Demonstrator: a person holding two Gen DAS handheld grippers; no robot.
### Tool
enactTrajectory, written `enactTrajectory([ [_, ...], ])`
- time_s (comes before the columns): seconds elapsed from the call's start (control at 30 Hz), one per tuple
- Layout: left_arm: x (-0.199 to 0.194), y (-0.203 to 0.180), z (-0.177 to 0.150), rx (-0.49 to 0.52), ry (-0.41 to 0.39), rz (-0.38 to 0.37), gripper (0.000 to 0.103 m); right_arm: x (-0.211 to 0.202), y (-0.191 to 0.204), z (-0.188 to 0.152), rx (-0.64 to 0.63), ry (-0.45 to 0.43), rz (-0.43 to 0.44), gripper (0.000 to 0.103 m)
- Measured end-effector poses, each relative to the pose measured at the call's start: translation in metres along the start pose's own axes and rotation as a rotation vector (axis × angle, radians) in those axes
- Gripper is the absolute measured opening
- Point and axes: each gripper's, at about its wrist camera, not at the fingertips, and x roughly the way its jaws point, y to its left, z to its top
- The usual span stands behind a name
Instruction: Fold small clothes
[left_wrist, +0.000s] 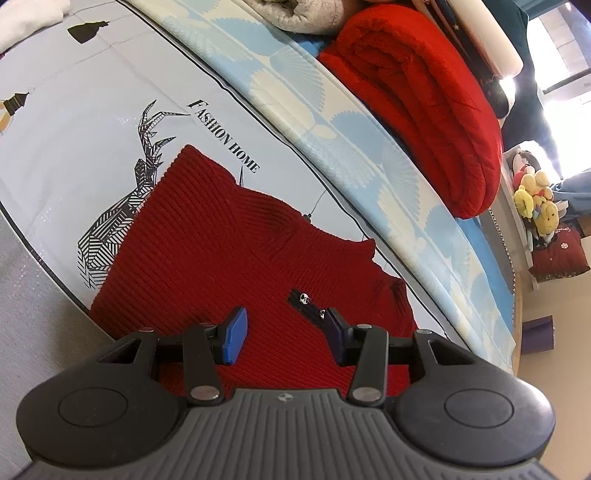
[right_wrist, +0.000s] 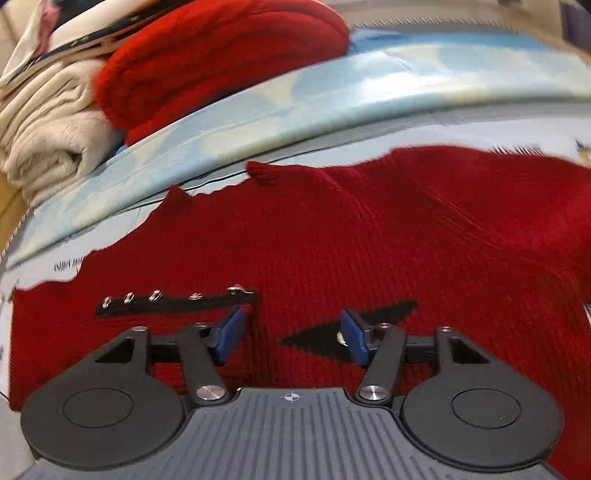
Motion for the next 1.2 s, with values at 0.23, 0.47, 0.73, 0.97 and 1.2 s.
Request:
enactTrajectory([
  [0.23,-0.001,0.003,0.003,-0.006,0.001,0.003,0.05,0.001,0.029,-0.011,-0.135,0.005,0.062,0.016],
  [0.47,-0.004,0.008,0.006,-0.012,-0.006,0.005,0.05,-0.033,0.023,0.021,-0.009,-0.124,0.134,0.002],
  [0.73,-0.014,0.029,0.021,-0.062,-0.043,0.031,0.05,-0.078,-0.003,0.046,0.092,-0.196,-0.126,0.001],
  [0.97,-0.012,0.037,0.024,-0.076,-0.048,0.053,0.05,-0.062,-0.044,0.04,0.242,-0.101,-0.397,0.007],
  [1.2,0.003,0.028,0.016,-0.037,-0.018,0.051,0.05,-0.071,-0.027,0.038,0.165,-0.191,-0.288,0.012],
])
